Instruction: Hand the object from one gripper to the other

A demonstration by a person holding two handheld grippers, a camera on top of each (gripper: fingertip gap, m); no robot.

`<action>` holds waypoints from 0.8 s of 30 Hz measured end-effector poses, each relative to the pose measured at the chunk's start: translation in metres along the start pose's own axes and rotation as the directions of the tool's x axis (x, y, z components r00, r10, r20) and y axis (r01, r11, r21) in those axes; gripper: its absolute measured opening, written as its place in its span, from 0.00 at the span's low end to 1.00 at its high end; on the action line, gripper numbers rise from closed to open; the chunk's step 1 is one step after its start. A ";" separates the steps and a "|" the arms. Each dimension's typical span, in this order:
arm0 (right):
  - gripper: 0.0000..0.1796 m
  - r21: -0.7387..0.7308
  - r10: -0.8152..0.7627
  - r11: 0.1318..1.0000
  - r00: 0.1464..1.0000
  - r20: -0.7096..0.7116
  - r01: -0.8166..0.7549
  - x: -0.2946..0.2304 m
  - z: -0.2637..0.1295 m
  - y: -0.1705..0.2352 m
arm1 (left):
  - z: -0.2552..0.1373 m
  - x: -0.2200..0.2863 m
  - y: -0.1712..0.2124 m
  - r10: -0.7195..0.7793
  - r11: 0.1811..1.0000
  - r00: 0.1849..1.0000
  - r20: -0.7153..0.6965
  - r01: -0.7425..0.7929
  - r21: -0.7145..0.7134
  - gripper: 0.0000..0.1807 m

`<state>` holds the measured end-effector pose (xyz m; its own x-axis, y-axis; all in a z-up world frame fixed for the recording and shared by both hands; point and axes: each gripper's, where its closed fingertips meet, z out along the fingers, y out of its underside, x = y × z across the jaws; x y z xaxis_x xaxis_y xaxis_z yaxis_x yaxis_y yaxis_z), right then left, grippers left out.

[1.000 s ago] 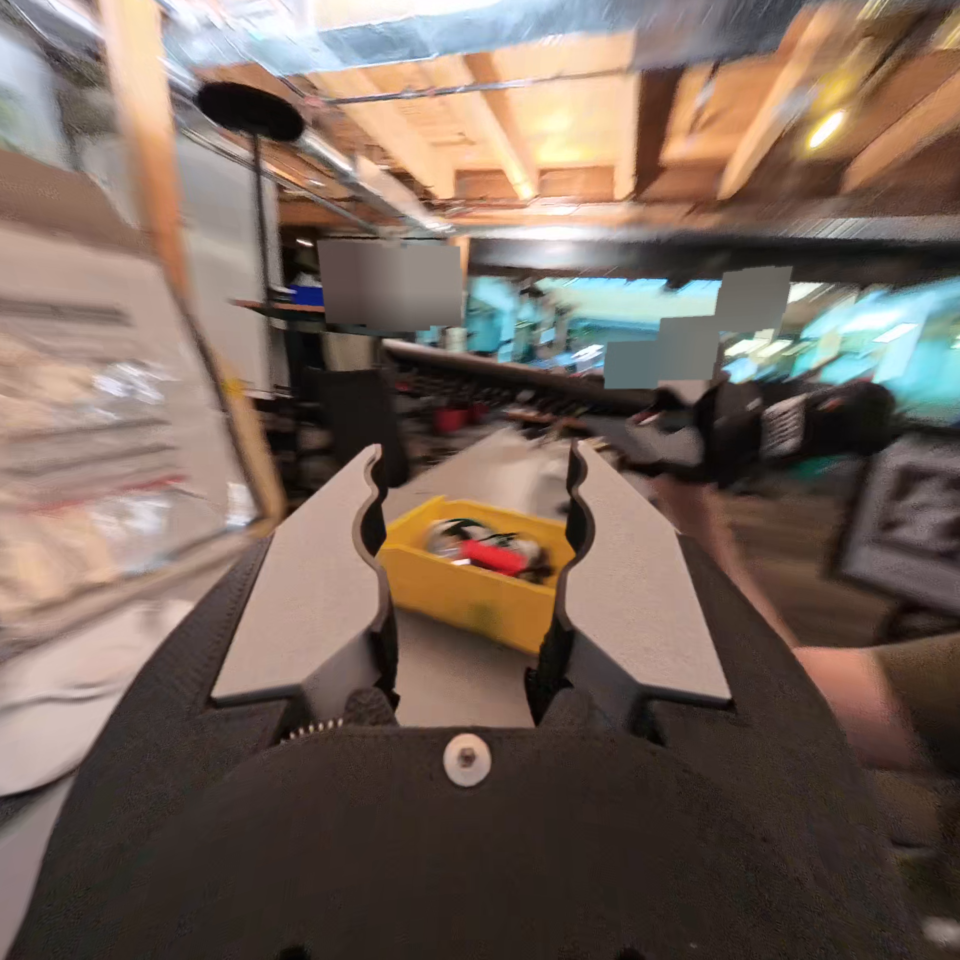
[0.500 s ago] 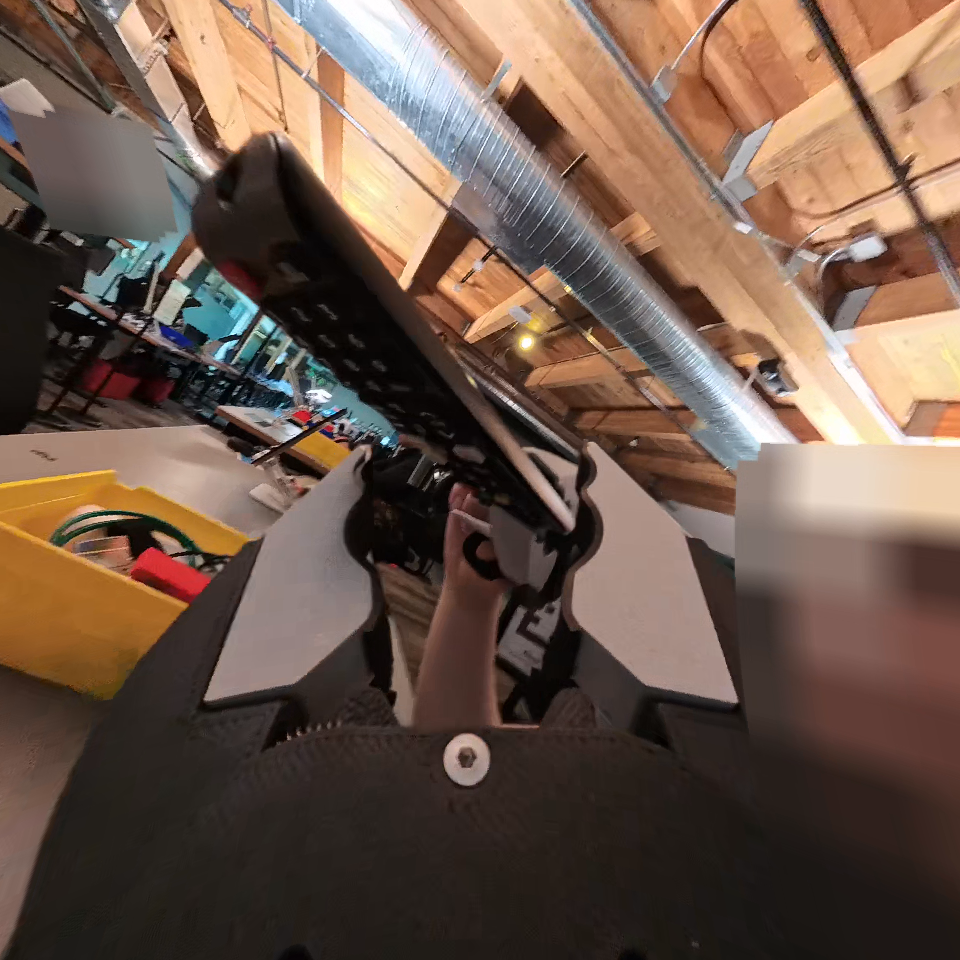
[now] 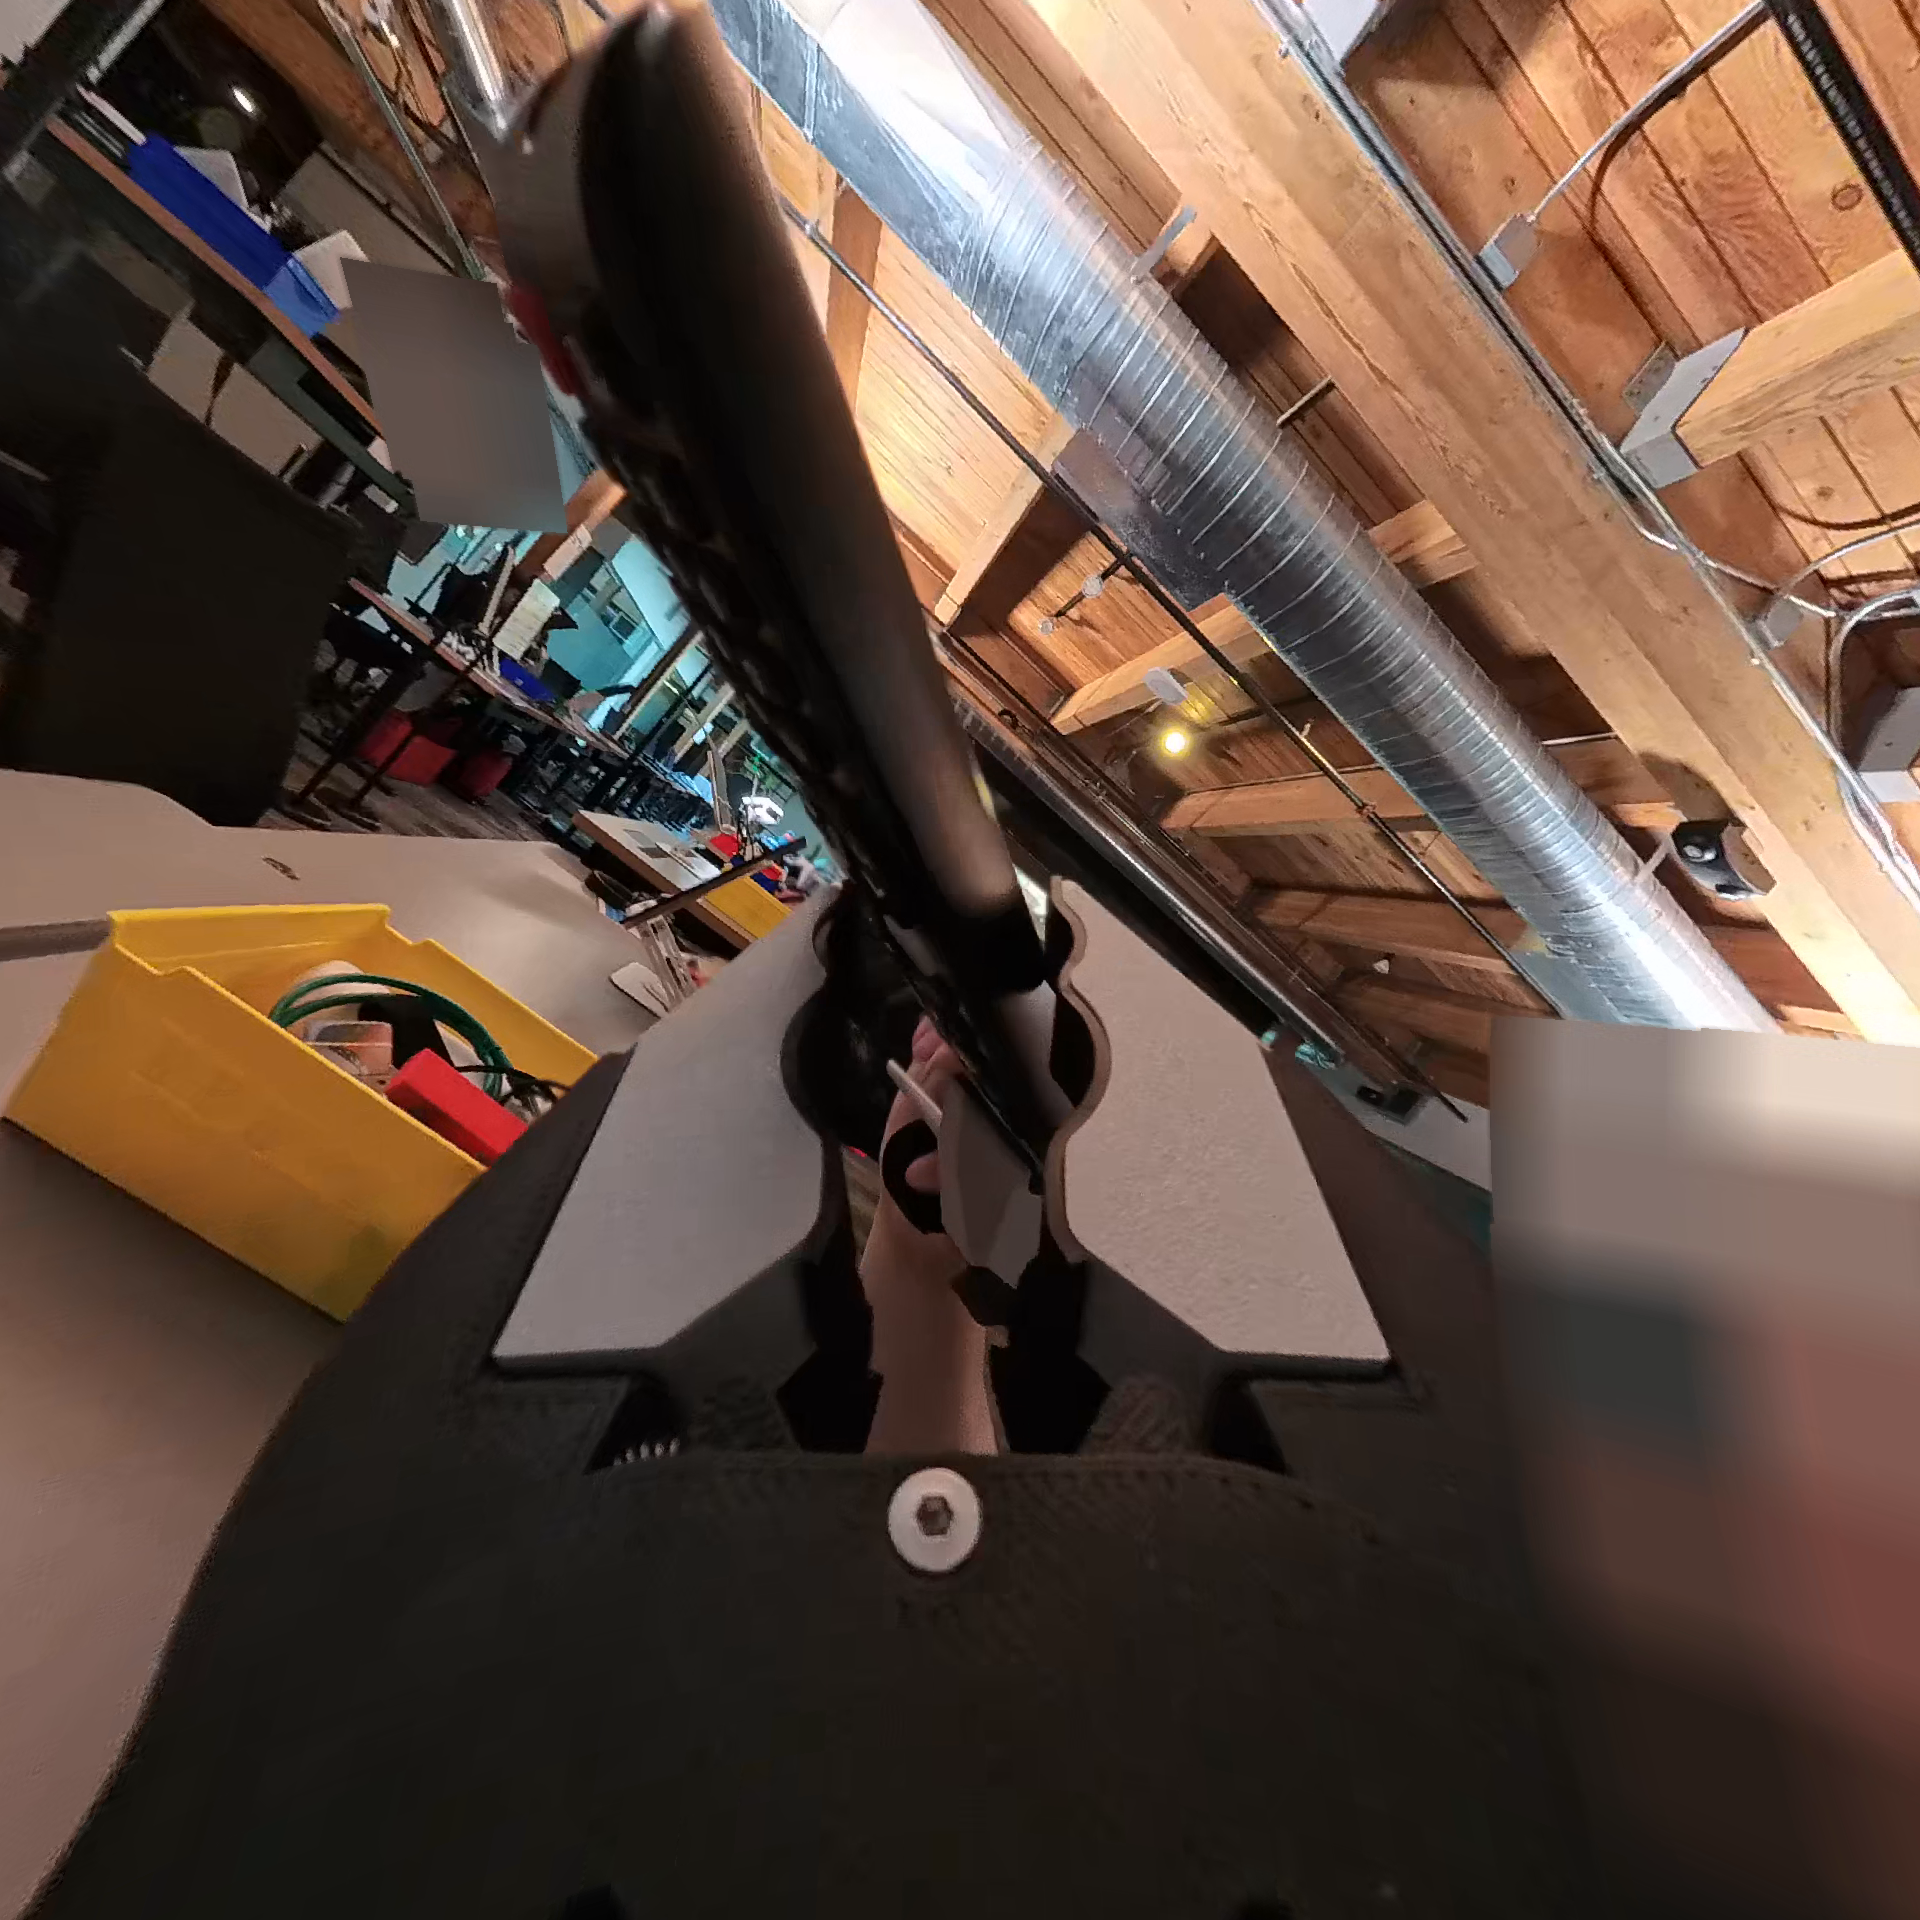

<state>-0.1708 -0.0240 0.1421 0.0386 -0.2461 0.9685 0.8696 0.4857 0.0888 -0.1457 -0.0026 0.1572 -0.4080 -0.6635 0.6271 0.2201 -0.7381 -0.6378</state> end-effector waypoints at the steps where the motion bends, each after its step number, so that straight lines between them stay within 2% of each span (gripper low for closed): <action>1: 0.14 0.012 0.027 1.000 1.000 -0.003 -0.027 0.001 0.000 0.000 | -0.003 0.000 -0.004 0.011 1.000 1.000 0.003 -0.011 0.015 0.16; 5: 0.19 -0.028 0.120 0.992 0.993 0.006 -0.120 0.001 0.001 0.018 | -0.020 -0.002 -0.024 0.143 0.988 0.986 0.082 -0.147 0.051 0.12; 8: 0.19 -0.062 0.208 0.977 0.977 0.045 -0.205 -0.007 -0.001 0.040 | -0.034 -0.011 -0.036 0.327 0.942 0.914 0.239 -0.337 -0.002 0.12; 10: 0.18 -0.095 0.280 0.957 0.957 0.075 -0.273 -0.013 -0.003 0.055 | -0.043 -0.020 -0.042 0.464 0.881 0.811 0.356 -0.465 -0.087 0.12; 12: 0.18 -0.109 0.346 0.934 0.937 0.054 -0.339 -0.011 -0.004 0.068 | -0.051 -0.028 -0.043 0.601 0.793 0.666 0.443 -0.567 -0.224 0.12; 14: 0.16 -0.078 0.446 0.894 0.893 0.058 -0.441 -0.007 -0.006 0.068 | -0.054 -0.036 -0.034 0.715 0.698 0.543 0.440 -0.592 -0.403 0.12; 15: 0.16 -0.052 0.507 0.862 0.858 0.081 -0.505 -0.006 -0.006 0.063 | -0.055 -0.038 -0.027 0.755 0.656 0.507 0.416 -0.586 -0.475 0.12; 17: 0.16 0.012 0.642 0.754 0.742 0.192 -0.656 -0.007 -0.008 0.043 | -0.051 -0.037 -0.009 0.801 0.591 0.494 0.337 -0.570 -0.571 0.12; 20: 0.19 0.083 0.808 0.466 0.462 0.366 -0.881 0.007 -0.012 0.012 | -0.043 -0.034 0.025 0.832 0.496 0.525 0.180 -0.556 -0.667 0.12; 22: 0.29 0.051 0.849 0.264 0.257 0.462 -0.963 0.013 -0.012 0.002 | -0.040 -0.035 0.049 0.856 0.392 0.512 0.070 -0.555 -0.734 0.12; 24: 0.32 -0.026 0.841 0.166 0.128 0.526 -0.986 0.006 -0.011 -0.004 | -0.038 -0.039 0.067 0.872 0.301 0.490 -0.007 -0.546 -0.782 0.12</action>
<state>-0.1686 -0.0370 0.1452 0.4770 0.8183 0.3208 0.1190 0.3015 -0.9460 -0.1489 -0.0218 0.0732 -0.0140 -0.9677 -0.2517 -0.4041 0.2357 -0.8838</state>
